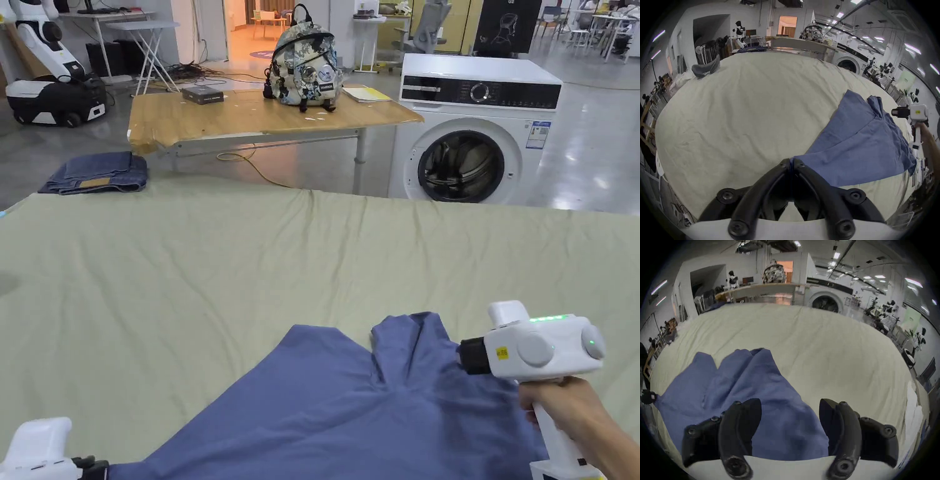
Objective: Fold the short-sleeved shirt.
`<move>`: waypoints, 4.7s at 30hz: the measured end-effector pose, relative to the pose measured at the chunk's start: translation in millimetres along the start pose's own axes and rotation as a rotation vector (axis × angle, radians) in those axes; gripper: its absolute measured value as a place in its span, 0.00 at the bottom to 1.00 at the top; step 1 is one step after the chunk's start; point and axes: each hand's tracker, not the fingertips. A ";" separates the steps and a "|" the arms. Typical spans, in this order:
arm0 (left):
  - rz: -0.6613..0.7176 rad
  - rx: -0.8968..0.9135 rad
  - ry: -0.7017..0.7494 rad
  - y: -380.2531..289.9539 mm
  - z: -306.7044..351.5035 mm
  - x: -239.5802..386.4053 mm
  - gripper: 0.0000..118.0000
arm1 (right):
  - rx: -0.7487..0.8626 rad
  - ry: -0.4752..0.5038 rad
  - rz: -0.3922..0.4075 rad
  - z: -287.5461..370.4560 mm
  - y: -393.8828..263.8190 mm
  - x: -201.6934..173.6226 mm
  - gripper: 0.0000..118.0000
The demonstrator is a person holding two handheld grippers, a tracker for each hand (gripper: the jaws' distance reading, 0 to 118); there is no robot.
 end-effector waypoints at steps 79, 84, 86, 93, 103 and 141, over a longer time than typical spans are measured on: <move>-0.272 0.654 -0.020 361.2 142.2 146.6 0.00 | 0.744 -0.426 -0.141 326.8 152.5 74.0 0.00; -0.269 0.602 -0.031 306.6 126.6 125.7 0.00 | 0.699 -0.424 -0.119 322.1 97.8 54.1 0.00; -0.262 0.598 -0.037 284.8 127.3 116.4 0.00 | 0.686 -0.415 -0.103 327.7 74.6 45.8 0.00; -0.219 0.582 -0.082 186.1 149.7 84.2 0.00 | 0.643 -0.388 -0.086 350.7 -25.0 16.8 0.00; -0.207 0.476 -0.114 41.2 165.8 45.8 0.00 | 0.509 -0.336 -0.072 362.7 -164.0 -15.0 0.00; -0.235 -0.111 -0.108 -113.4 54.5 -4.0 0.04 | -0.166 -0.242 -0.121 258.4 -350.4 -21.7 0.18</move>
